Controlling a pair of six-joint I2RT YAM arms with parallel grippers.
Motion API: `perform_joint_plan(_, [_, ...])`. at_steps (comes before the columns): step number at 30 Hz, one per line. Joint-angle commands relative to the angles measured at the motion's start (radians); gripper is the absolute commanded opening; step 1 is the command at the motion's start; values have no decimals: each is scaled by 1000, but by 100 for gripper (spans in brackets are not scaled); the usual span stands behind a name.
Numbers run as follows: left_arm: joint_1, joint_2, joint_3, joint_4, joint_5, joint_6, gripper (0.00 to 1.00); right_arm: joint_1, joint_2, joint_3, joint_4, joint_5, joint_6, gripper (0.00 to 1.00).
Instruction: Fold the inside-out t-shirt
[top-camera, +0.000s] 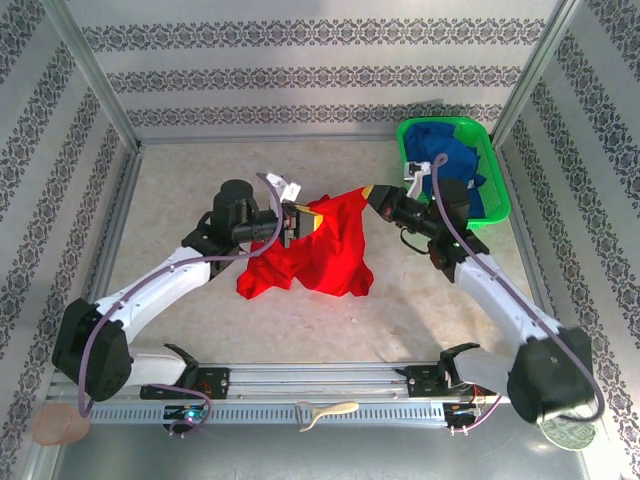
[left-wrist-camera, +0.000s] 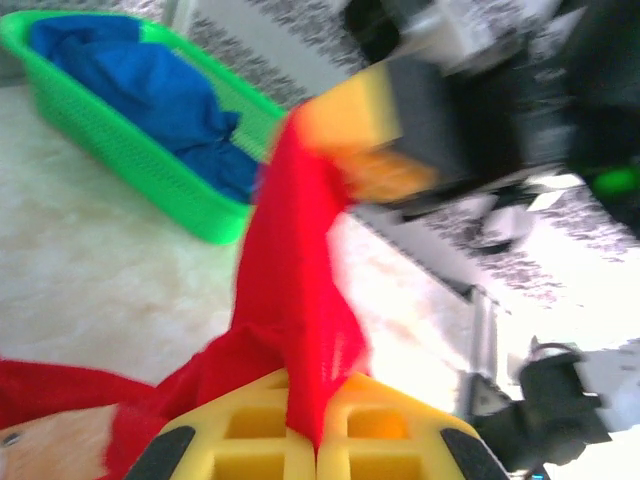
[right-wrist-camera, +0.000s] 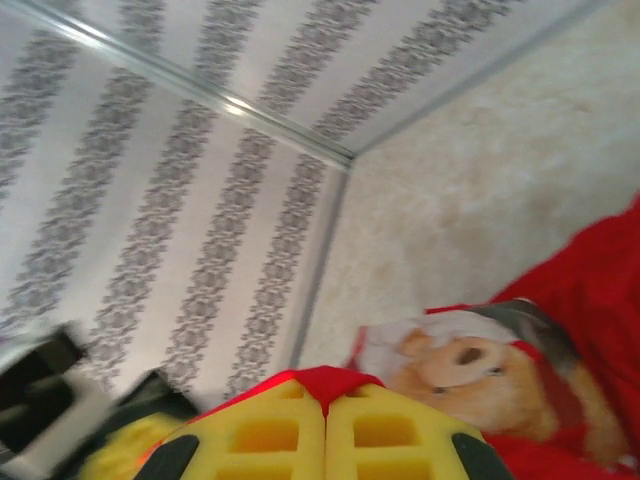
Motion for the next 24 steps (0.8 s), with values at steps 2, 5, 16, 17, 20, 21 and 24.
perform_joint_plan(2, [18,4,-57,237,241,-212,0,-11,153,30,49,60,-33,53])
perform_joint_plan(5, [36,32,-96,421,266,-345,0,7,132,-17,72,81,-37,60])
perform_joint_plan(16, [70,53,-121,490,306,-398,0,138,-294,-220,-119,256,-121,75])
perform_joint_plan(17, [71,55,-118,489,309,-398,0,158,-290,-217,-115,263,-121,76])
perform_joint_plan(20, [70,59,-113,487,313,-398,0,217,-228,-174,-91,278,-132,77])
perform_joint_plan(21, [71,61,-110,487,313,-399,0,233,-194,-154,-76,278,-135,77])
perform_joint_plan(24, [71,62,-107,488,309,-402,0,270,-79,-95,-49,260,-139,74])
